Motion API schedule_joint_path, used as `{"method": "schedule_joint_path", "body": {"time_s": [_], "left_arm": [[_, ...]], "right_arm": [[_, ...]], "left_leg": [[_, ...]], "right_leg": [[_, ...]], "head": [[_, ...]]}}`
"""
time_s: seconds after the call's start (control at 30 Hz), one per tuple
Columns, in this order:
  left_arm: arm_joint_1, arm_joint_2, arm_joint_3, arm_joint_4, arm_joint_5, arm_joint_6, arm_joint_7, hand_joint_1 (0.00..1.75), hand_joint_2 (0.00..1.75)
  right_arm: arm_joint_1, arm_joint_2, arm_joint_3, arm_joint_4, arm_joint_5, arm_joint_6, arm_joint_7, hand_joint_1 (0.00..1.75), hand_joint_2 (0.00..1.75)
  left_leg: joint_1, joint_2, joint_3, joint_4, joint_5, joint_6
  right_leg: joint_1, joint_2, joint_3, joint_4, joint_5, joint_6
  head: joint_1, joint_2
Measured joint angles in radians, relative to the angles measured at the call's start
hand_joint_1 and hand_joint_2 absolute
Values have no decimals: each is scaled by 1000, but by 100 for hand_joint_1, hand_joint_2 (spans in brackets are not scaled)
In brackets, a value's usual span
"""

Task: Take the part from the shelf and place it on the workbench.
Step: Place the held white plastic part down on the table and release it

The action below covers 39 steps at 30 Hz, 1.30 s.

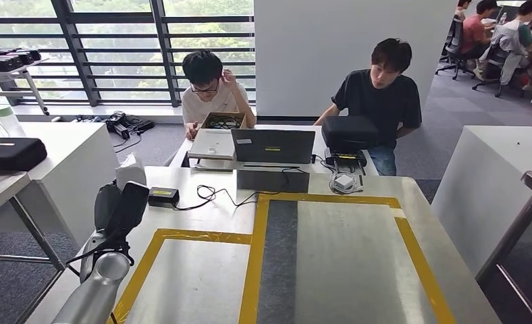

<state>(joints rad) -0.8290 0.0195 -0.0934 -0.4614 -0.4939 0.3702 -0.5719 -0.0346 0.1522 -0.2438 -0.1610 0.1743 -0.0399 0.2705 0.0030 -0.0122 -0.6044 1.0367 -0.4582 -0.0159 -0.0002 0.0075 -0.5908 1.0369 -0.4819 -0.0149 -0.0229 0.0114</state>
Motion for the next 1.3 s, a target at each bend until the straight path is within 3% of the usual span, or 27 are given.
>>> {"method": "schedule_joint_path", "body": {"time_s": [0.23, 0.47, 0.6, 0.73, 0.9, 1.03, 1.3], "left_arm": [[26, -76, -99, 41, -100, -25, -37, 175, 175], [152, -171, -345, 51, -268, -31, -59, 175, 175], [215, -183, -449, 53, -263, -43, -51, 175, 175], [244, -170, -525, 60, -271, -14, -28, 0, 175], [259, -143, -585, 76, -265, -14, 14, 0, 175], [268, -124, -605, 90, -259, -53, 71, 0, 0], [310, -108, -597, 109, -91, -150, 173, 0, 0]], "right_arm": [[0, 0, 0, 0, 3, 1, 0, 0, 0], [-1, 0, 0, 0, 12, 13, 0, 0, 0], [0, 0, 0, 0, 12, 19, 0, 0, 0], [1, 0, 0, 0, 13, 20, 0, 0, 0], [4, 0, -1, 0, 17, 20, 0, 0, 0], [6, 0, -1, 0, 21, 20, 0, 0, 0], [8, 0, -1, 0, 14, 17, 0, 0, 0]], "left_leg": [[0, -1, 0, 0, -1, 1], [-2, 0, -1, 0, -3, 4], [-2, 1, -1, 0, -4, 5], [-2, 1, -1, 0, -4, 5], [-2, 1, -1, 0, -3, 4], [-1, 1, -1, 0, -3, 4], [-1, 1, -1, 0, -3, 5]], "right_leg": [[0, -1, 0, 0, -1, 1], [-2, 0, 0, -1, -2, 3], [-2, 1, 0, -1, -2, 3], [-1, 0, 0, -1, -3, 4], [0, 0, 0, -1, -3, 3], [0, 0, 0, -1, -3, 3], [-1, 0, 0, -1, -3, 3]], "head": [[0, 0], [1, 0], [1, 0], [1, 0], [1, 0], [1, 0], [1, 0]]}}
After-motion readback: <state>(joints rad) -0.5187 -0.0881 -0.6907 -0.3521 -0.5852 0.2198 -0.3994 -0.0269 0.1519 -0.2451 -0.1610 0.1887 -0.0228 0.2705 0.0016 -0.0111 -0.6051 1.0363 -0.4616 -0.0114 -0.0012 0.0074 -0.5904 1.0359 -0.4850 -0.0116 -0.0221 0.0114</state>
